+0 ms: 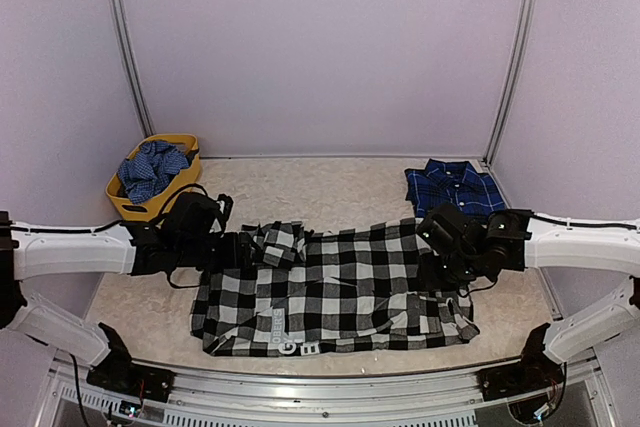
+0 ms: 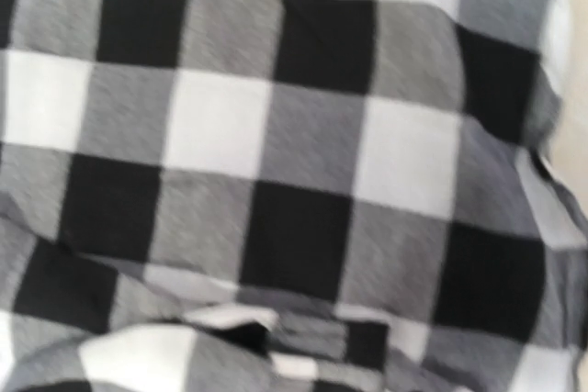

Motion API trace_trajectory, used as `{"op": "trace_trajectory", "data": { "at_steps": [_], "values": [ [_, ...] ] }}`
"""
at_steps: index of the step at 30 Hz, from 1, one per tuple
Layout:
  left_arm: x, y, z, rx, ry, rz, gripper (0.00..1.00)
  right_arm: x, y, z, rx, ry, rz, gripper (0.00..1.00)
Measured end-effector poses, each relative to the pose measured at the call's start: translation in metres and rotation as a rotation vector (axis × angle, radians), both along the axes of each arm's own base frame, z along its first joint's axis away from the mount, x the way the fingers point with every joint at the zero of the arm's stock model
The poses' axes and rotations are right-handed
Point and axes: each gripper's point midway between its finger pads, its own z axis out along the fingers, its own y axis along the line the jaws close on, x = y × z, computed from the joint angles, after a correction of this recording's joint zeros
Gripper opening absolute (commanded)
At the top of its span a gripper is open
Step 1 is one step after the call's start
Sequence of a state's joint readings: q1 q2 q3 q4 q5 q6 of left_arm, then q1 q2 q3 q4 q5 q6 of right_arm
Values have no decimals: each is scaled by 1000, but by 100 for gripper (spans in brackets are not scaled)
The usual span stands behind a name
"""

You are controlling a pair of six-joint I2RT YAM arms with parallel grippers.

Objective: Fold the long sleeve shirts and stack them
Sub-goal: Pick up the sleeve from the 1/3-folded shirt.

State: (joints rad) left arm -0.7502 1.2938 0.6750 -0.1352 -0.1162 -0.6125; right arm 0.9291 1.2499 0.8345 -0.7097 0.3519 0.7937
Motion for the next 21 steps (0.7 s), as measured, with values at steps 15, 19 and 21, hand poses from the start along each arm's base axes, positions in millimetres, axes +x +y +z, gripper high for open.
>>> {"op": "trace_trajectory", "data": {
  "at_steps": [15, 19, 21],
  "values": [
    [56, -24, -41, 9, 76, -90, 49, 9, 22, -8, 12, 7, 74, 47],
    [56, -28, -58, 18, 101, -112, 41, 6, 22, -14, 14, 16, 77, 47],
    [55, -30, -65, 18, 114, -126, 39, 5, 20, -17, 11, 22, 78, 47]
  ]
}}
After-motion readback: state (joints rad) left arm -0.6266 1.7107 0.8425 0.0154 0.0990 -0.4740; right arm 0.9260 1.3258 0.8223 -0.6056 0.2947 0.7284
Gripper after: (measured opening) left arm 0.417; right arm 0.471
